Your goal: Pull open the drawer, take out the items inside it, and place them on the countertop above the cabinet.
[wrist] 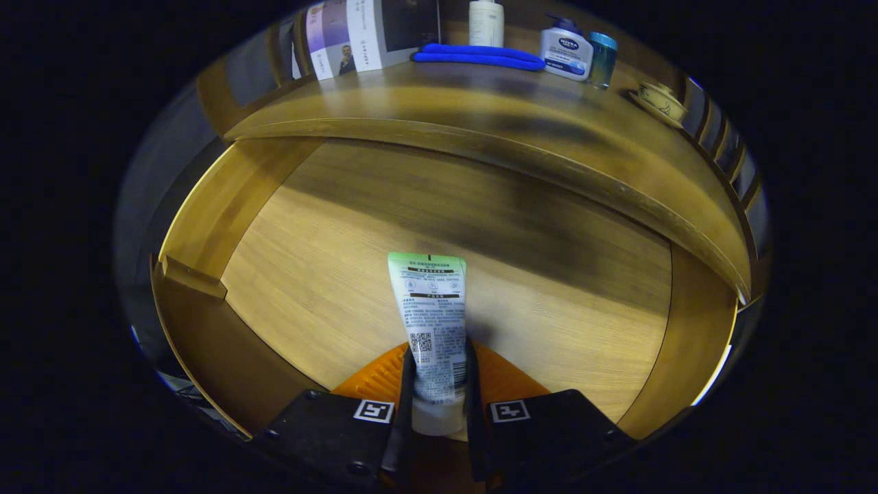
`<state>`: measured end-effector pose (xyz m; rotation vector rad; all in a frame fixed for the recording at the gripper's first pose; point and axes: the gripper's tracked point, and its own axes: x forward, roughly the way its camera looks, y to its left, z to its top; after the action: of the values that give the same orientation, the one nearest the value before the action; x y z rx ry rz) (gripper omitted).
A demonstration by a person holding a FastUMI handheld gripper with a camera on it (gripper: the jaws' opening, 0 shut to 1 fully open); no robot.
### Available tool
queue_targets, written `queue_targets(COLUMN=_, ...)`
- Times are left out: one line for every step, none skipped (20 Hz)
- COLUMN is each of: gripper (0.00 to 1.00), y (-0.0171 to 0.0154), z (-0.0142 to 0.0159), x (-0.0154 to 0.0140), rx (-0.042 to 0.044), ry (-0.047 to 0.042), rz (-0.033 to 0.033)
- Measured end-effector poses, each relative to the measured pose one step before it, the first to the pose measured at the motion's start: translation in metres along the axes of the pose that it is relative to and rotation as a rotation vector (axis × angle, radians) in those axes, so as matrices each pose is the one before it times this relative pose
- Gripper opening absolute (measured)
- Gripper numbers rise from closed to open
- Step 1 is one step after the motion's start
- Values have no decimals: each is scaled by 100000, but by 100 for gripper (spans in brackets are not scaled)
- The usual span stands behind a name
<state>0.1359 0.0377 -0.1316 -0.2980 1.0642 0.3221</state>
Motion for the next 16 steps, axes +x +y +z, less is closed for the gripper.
queue_targets(gripper=37, y=98, z=110, x=-117, rx=331, ry=-856, rz=617)
queue_targets(gripper=36, y=46, z=105, x=-112, rx=907, ry=-1700, rz=501)
queue_targets(gripper=37, y=87, z=429, x=-271, rx=188, ry=-2771, rz=508)
queue_targets(gripper=36, y=-49, z=516, x=-180, rx=11, ry=-3576, rz=-288)
queue_targets(gripper=36, y=-378, z=532, x=-345, rx=-313, ry=-2978, rz=-2237)
queue_targets(gripper=31, y=-709, z=797, x=-371, rx=-909, ry=-5084, rz=-3812)
queue_targets(gripper=26, y=-809, z=820, x=-822, rx=1031, ry=-5814, rz=-3970)
queue_targets(gripper=21, y=100, z=173, x=394, rx=168, ry=766, rz=1680)
queue_targets(gripper=22, y=256, z=27, x=-356, rx=3358, ry=-347, rz=2222)
queue_targets(gripper=22, y=428, z=-594, x=-639, rx=989, ry=1711, rz=3221)
queue_targets(gripper=22, y=269, z=-55, x=-321, rx=-565, ry=336, rz=1735)
queue_targets(gripper=21, y=137, z=102, x=-466, rx=-1308, ry=-913, rz=489)
queue_targets(gripper=22, y=308, z=17, x=-443, rx=-1382, ry=-430, rz=925)
queue_targets(gripper=21, y=413, z=237, x=-449, rx=64, ry=-715, rz=1593)
queue_targets(gripper=21, y=681, z=46, x=-603, rx=138, ry=-468, rz=2335)
queue_targets(gripper=21, y=597, z=221, x=-509, rx=-257, ry=-636, rz=2018)
